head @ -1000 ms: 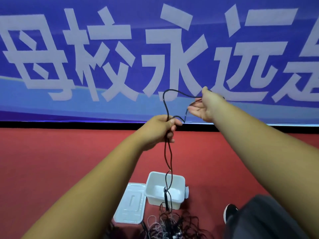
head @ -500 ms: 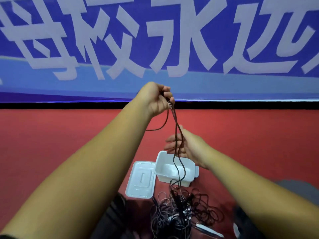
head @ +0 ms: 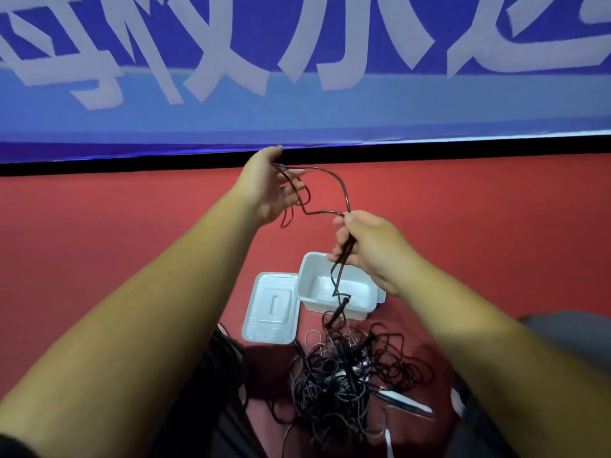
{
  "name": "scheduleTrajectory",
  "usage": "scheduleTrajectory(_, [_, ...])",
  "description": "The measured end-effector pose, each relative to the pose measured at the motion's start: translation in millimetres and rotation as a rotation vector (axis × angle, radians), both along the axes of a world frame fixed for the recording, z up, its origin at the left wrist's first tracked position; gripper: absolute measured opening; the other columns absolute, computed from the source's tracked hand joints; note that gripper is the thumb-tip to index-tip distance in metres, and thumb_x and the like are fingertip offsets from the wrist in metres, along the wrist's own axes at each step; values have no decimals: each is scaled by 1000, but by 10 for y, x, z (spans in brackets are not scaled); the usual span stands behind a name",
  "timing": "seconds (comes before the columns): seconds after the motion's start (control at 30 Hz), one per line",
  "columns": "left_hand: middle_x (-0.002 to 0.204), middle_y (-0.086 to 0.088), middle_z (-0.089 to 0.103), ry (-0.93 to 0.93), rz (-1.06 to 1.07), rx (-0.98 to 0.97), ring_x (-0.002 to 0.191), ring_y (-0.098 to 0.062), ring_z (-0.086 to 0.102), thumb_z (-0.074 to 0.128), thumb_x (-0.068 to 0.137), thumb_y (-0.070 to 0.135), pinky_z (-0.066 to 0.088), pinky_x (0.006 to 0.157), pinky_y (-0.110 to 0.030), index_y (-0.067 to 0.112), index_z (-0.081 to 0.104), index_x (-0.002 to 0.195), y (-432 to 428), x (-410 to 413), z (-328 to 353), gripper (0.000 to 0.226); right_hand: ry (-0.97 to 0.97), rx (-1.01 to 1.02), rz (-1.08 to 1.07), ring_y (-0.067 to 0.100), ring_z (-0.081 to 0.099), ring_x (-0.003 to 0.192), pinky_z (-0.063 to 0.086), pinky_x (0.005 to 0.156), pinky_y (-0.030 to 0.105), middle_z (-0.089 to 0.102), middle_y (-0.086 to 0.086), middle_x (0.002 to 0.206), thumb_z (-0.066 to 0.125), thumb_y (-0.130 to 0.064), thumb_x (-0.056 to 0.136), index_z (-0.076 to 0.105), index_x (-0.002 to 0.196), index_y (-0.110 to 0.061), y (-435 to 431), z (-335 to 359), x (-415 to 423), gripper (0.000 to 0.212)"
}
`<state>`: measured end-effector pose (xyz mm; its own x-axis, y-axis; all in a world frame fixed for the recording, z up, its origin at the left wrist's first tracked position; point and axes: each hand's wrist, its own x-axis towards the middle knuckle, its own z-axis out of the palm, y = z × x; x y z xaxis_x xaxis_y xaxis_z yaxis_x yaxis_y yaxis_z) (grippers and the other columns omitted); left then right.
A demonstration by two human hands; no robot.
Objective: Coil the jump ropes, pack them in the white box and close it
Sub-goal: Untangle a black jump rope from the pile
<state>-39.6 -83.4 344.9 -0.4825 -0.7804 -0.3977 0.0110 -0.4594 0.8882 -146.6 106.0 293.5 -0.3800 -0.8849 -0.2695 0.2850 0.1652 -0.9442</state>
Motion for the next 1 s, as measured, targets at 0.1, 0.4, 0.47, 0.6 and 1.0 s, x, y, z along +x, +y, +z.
scheduleTrajectory(0.1, [142,-19,58,-99,-112,55,128,-36,57,41,103,57,48,100,-43,2,48,142,8,37,-336,68,-177,-3,-53,22,57,61,65,84,53,55,5,70,42,-19,116,63,108,-4,-102,9,-129,27])
scheduleTrajectory(0.4, [130,-21,70,-270,-503,49,106,-28,66,31,92,17,47,85,-38,7,63,126,409,12,-968,47,-607,-45,-252,22,70,64,59,77,55,66,4,65,39,-23,116,59,103,-8,-446,12,-451,28])
scheduleTrajectory(0.47, [124,-14,74,-289,-584,-38,113,-24,66,30,95,13,45,90,-37,4,66,129,555,-83,-921,51,-692,-75,-304,22,70,67,58,76,56,66,5,66,37,-22,117,59,98,-8,-487,24,-539,32])
scheduleTrajectory(0.6, [125,-10,75,-248,-683,-124,120,-26,66,29,98,35,42,105,-44,7,67,130,638,-211,-950,57,-784,-135,-410,26,72,72,55,75,60,69,7,66,37,-19,116,57,96,-9,-509,17,-732,31])
scheduleTrajectory(1.0, [99,-17,78,-286,-548,-468,91,-34,77,64,103,12,60,90,-45,-8,64,107,628,-280,-1032,20,-516,63,-495,37,73,104,54,104,52,72,21,107,37,-31,116,60,107,-1,-428,-80,-955,39])
